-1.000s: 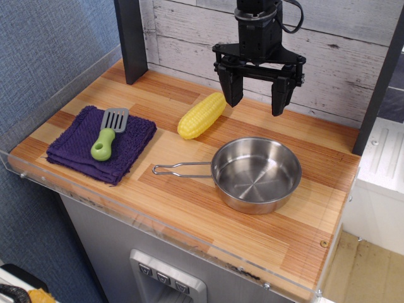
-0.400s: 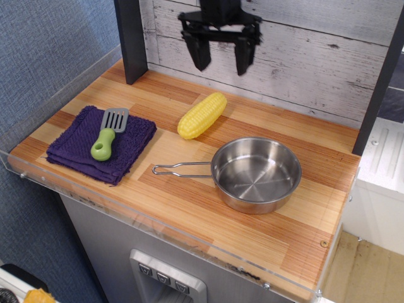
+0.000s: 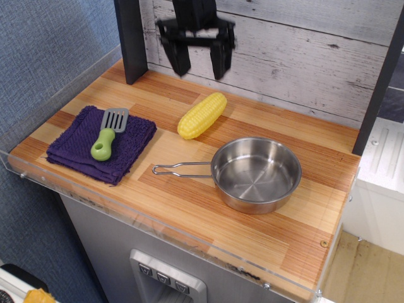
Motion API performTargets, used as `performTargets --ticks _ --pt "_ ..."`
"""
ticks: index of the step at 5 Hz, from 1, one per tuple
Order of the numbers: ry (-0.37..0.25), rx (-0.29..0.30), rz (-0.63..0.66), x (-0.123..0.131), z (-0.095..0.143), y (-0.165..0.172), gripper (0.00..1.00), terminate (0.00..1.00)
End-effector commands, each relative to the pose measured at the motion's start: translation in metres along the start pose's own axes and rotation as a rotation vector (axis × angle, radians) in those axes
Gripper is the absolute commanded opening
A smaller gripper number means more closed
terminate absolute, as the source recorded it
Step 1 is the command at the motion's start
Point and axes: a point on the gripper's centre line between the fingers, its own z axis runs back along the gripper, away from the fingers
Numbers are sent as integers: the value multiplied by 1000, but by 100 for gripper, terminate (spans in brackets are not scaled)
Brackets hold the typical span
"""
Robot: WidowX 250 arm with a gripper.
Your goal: Put the corn in the pan
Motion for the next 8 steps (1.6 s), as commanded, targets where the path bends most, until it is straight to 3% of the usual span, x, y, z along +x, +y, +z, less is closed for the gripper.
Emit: performTargets --ticks 1,2,3,5,7,8 --pt "-42 2 -61 -11 11 -15 100 0" --pt "-37 -3 -48 -16 4 -14 100 0" --pt "8 -3 -35 -15 -8 -8 100 0" --pt "26 23 -23 -10 -11 4 100 0" --pt "59 35 -60 -9 -29 -11 100 0" --pt "36 51 -55 -11 -43 -16 100 0"
